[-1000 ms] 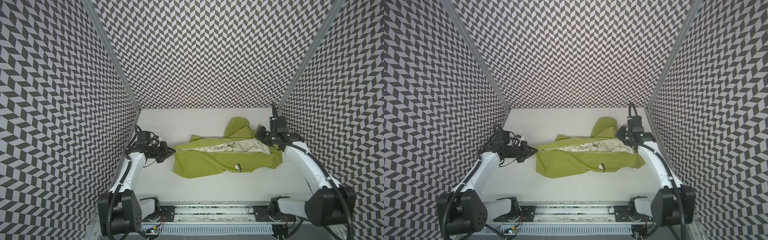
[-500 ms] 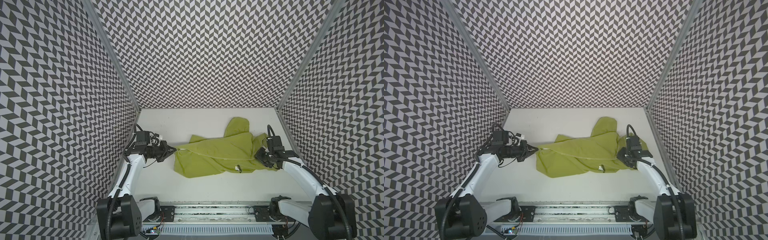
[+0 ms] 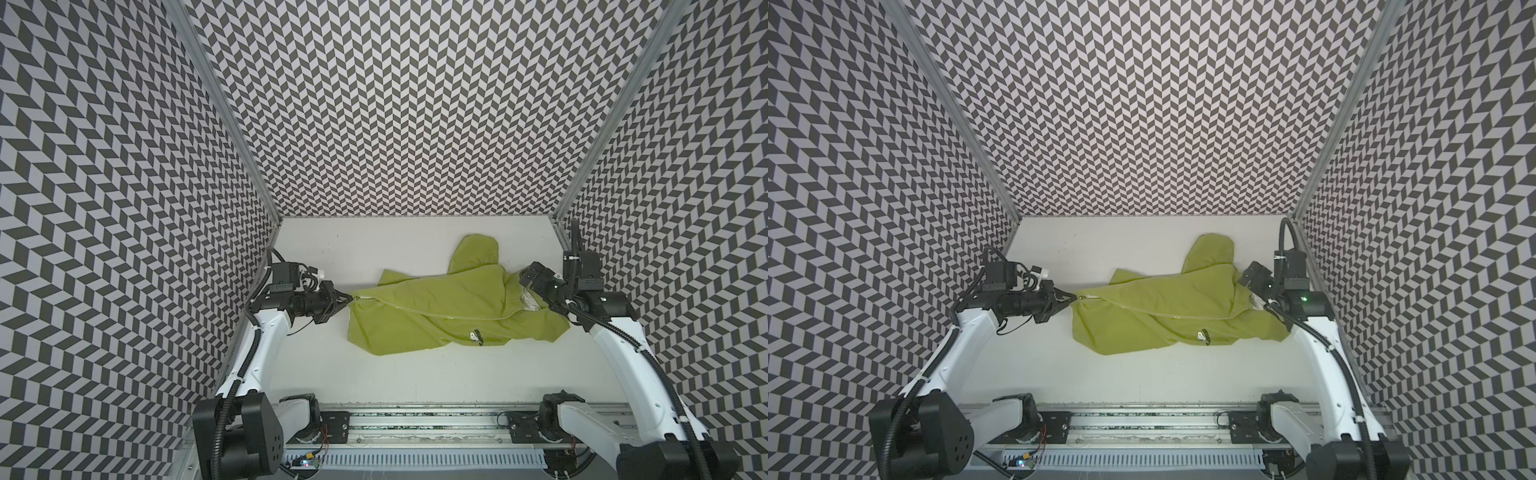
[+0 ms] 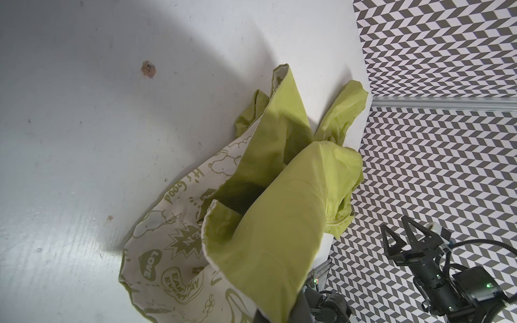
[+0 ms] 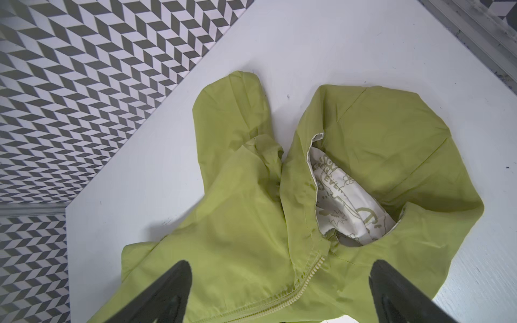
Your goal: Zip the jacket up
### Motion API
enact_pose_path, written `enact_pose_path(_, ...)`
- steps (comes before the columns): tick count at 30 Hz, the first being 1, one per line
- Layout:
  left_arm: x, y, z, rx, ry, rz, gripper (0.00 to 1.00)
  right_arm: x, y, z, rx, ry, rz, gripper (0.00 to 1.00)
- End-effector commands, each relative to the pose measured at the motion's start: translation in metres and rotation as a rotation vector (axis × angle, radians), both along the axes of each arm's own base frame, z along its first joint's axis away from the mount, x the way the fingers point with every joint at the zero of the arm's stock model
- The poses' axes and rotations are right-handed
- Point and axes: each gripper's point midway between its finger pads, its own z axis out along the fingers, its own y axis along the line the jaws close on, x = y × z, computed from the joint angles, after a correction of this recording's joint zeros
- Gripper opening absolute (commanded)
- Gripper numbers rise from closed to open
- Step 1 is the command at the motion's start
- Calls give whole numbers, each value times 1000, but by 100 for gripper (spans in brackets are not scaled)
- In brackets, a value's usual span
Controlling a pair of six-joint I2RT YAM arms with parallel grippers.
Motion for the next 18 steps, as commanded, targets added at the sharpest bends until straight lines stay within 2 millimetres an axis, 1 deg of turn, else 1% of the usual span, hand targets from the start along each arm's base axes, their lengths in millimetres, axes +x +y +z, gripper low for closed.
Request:
enact_pose_path(1,3,-1,7,-5,-34,-8,0,2,11,-1,64,-35,80,99)
enact_pose_path(2,4,-1,7,-5,-33,-7,0,1,12,-6,89,-10,80,88)
enact_pose_path(3,4,-1,6,-7,-29,-7,0,1,11,-13,99,25,74,72)
enact_pose_path(4,4,-1,6,-6,-30,-7,0,2,9,-19,101,56,66,66)
enact_pose_path(5,4,-1,6,-5,-29,-6,0,2,9,-27,111,104,70,69)
enact_pose_path(6,4,-1,6,-5,-27,-6,0,5,17,-32,142,136,130,70)
enact_pose_path(8,5,-1,5,-3,-27,-6,0,8,26,-41,165,204,219,69)
enact_pose_path(9,5,0,4,-3,-24,-6,0,10,23,-49,154,251,213,68)
enact_pose_path(10,5,0,4,-2,-23,-5,0,9,16,-59,147,302,172,70)
enact_pose_path(12,6,0,3,-3,-19,-2,0,13,11,-77,157,367,175,70)
enact_pose_path(13,7,0,3,-3,-20,-2,0,16,10,-84,161,390,177,68)
enact_pose_path(15,7,0,4,-3,-19,-4,0,22,8,-95,158,418,186,58)
enact_pose_path(16,8,0,3,-2,-18,-3,0,24,7,-98,154,422,184,56)
enact_pose_path(18,8,0,3,0,-15,-2,0,29,3,-104,145,427,175,55)
